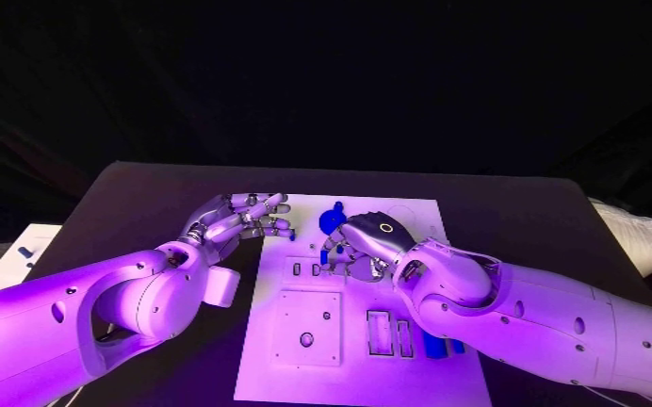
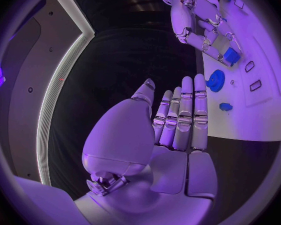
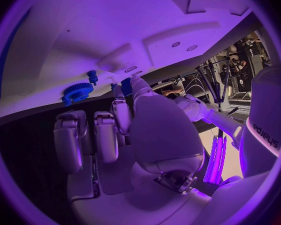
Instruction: Assemble the parts on the task board
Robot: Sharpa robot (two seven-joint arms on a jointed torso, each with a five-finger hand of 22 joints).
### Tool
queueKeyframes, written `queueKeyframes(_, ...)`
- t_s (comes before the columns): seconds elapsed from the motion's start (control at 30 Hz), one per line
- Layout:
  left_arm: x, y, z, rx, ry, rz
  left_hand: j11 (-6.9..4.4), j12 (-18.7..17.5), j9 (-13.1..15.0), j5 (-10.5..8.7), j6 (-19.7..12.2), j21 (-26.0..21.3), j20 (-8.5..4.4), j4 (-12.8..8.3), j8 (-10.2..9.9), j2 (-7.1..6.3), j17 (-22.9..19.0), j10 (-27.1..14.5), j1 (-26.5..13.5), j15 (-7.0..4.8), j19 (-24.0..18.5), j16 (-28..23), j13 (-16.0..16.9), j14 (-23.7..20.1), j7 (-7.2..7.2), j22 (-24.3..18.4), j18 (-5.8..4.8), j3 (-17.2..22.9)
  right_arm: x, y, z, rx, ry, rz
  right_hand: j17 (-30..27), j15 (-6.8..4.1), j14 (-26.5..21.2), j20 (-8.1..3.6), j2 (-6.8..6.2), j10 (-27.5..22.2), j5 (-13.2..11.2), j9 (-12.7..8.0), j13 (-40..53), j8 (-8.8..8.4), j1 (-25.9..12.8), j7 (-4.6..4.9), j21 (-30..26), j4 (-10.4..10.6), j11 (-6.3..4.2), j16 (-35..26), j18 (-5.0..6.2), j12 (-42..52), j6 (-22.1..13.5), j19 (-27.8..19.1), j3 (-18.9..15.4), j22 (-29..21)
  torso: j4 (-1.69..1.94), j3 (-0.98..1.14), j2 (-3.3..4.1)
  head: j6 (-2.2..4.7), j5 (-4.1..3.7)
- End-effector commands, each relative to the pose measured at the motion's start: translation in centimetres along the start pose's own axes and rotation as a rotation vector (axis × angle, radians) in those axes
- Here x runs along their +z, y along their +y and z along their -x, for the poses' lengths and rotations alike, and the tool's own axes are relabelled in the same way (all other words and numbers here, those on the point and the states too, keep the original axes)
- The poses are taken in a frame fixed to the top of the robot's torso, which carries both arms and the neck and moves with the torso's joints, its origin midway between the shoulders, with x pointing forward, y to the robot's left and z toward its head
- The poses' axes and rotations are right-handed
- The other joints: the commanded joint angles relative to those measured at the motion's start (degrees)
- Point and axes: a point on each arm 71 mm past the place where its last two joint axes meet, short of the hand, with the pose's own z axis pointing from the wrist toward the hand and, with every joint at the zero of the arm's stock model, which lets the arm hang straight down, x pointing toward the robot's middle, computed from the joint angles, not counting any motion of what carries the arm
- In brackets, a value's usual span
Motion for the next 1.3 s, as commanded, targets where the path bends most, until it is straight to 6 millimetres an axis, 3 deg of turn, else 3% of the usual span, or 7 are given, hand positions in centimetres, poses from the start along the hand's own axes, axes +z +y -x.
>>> queueKeyframes(0.03,0.0,0.0,-0.3,-0.010,0.024,-0.003,0.22,-0.28,-0.05,-0.15,-0.18,0.15,0.18,-0.37,-0.37,0.13,0.06,-0.24,0.47,0.28,-0.36,-0.28,-0.06,0.31,0.14,0.08,0.55,0.11,0.0,0.0,-0.3,-0.046,0.028,-0.008,10.50,-0.24,5.01,-0.33,0.24,1.48,0.30,0.11,-5.64,0.32,0.46,-1.04,0.27,0.01,-1.65,0.10,-0.52,0.08,1.01,5.09,0.29,13.99,0.01,-0.02,-0.01,-0.24,0.14)
queueKeyframes(0.63,0.0,0.0,-0.2,-0.010,0.023,-0.001,0.22,-0.28,-0.05,-0.15,-0.18,0.15,0.18,-0.37,-0.37,0.13,0.06,-0.24,0.47,0.28,-0.36,-0.28,-0.06,0.31,0.14,0.08,0.55,0.11,-0.2,-0.1,-1.1,-0.079,0.101,-0.025,10.46,-0.18,5.01,-0.32,0.23,1.47,0.16,0.17,-5.65,0.26,0.10,-0.96,0.28,0.23,-1.55,0.07,-0.52,0.01,0.99,5.11,0.28,14.02,-0.04,0.03,-0.01,-0.65,0.26)
queueKeyframes(1.3,0.0,0.0,-0.2,-0.009,0.021,0.002,0.25,-0.38,-0.05,-0.17,-0.21,0.17,0.19,-0.50,-0.46,0.18,0.18,-0.29,0.50,0.29,-0.39,-0.39,-0.07,0.34,0.17,0.10,0.54,0.11,-0.3,-0.1,-1.5,-0.087,0.146,-0.038,9.68,0.01,4.83,-0.20,-0.81,1.06,-0.40,0.26,-6.17,-0.32,-0.88,-0.59,-0.02,0.66,-1.25,-0.35,-0.37,-1.07,0.34,4.61,-0.08,13.43,-0.02,0.03,-0.01,-0.86,0.23)
